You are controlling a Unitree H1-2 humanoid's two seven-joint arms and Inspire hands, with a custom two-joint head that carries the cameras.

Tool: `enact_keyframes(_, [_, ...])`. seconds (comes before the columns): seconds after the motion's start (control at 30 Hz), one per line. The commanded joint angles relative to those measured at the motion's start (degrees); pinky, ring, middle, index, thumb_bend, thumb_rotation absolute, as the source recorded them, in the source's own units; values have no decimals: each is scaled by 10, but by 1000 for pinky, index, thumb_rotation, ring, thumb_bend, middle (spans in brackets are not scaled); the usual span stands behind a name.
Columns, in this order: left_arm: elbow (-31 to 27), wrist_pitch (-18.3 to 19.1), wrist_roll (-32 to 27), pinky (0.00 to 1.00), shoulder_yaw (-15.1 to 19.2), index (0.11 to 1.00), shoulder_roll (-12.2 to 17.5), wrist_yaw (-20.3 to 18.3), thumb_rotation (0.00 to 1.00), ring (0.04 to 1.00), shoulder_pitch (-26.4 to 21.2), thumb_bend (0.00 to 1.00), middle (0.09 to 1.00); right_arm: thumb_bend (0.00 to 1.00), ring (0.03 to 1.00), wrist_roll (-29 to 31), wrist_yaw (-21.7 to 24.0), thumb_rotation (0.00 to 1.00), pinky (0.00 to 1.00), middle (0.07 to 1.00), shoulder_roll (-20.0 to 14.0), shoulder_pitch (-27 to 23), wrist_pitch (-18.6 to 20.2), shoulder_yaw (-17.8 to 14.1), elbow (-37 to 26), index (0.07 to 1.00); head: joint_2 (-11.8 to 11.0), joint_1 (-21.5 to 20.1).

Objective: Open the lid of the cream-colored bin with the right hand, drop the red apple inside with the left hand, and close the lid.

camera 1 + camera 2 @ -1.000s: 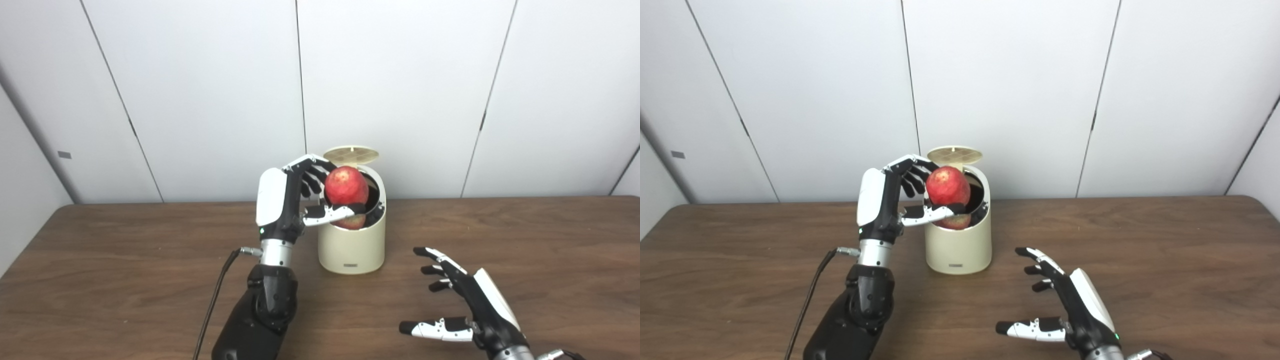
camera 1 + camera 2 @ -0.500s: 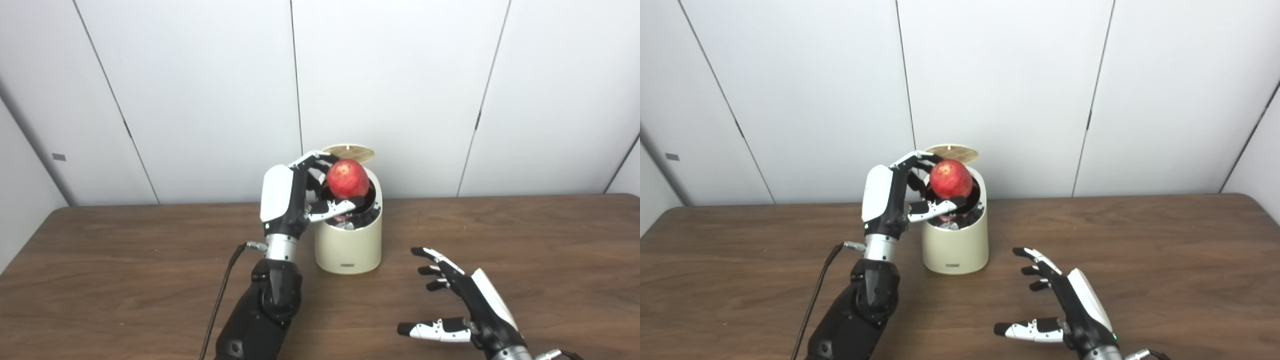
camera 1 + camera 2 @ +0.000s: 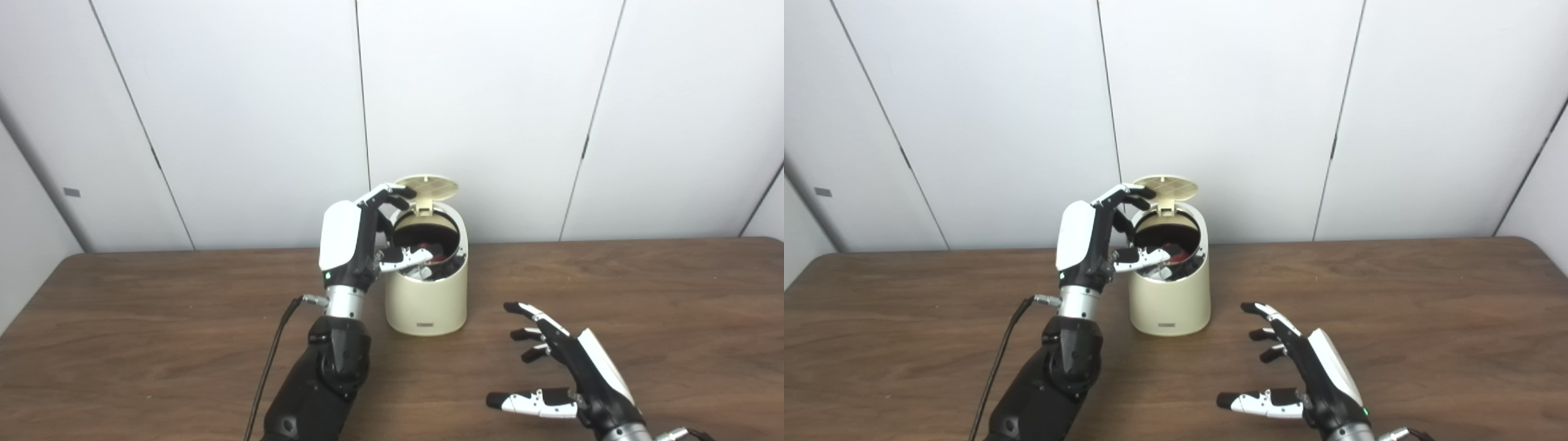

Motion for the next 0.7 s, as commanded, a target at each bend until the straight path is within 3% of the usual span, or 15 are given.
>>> enact_keyframes(0.0, [-15,-4,-2,388,0,652,3,-1,161,503,-14,917,587,680,762,1,-13,215,610,908,0,-13,-12,-4,-23,847,1,-1])
enact_keyframes(0.1, [-33,1,-7,387,3,651,3,-8,182,496,-6,918,581,676,751,0,-12,223,606,910,1,-13,-11,-3,-23,847,1,3])
enact_keyframes(0.23, [-48,-19,-23,380,11,633,3,-2,194,482,5,879,569,678,754,-1,-13,210,613,906,1,-12,-13,-3,-20,844,1,3])
enact_keyframes(0.37, [-81,-41,-55,349,27,596,6,-6,172,463,24,754,560,680,776,-1,-15,206,634,903,0,-12,-17,-2,-15,846,-1,9])
enact_keyframes(0.5, [-113,-59,-78,300,46,586,12,-13,127,430,39,698,548,673,767,5,-15,195,628,902,-3,-11,-25,-2,-11,849,-2,13])
enact_keyframes(0.67, [-179,-55,-135,280,78,605,30,-57,96,444,64,682,562,669,777,8,-16,190,636,899,-7,-10,-30,-4,-6,850,-3,20])
